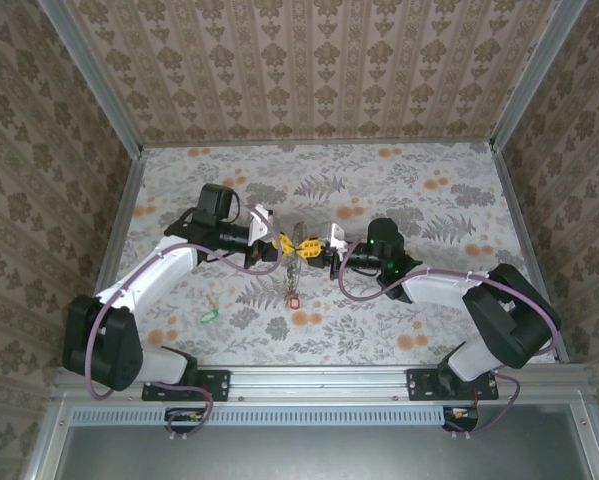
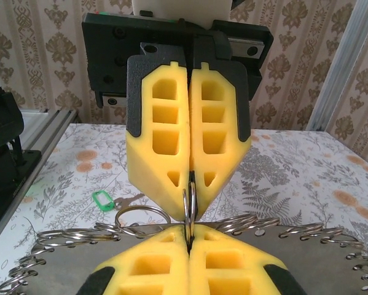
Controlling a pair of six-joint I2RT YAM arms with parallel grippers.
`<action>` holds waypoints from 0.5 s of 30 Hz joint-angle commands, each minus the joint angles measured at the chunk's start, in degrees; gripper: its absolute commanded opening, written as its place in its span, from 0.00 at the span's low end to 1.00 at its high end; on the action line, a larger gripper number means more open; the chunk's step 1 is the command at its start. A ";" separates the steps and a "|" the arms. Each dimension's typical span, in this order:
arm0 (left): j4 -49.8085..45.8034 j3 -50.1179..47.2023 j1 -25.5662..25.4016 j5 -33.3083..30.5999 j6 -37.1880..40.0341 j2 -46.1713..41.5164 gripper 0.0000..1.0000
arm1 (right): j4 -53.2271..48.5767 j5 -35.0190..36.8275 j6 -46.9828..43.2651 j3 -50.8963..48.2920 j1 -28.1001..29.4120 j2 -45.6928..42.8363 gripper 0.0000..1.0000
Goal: Put the keys on the keyring
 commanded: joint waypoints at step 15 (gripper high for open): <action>-3.38 0.39 0.45 10.09 7.26 2.19 0.14 | 2.89 -0.28 -0.63 0.35 0.41 0.14 0.00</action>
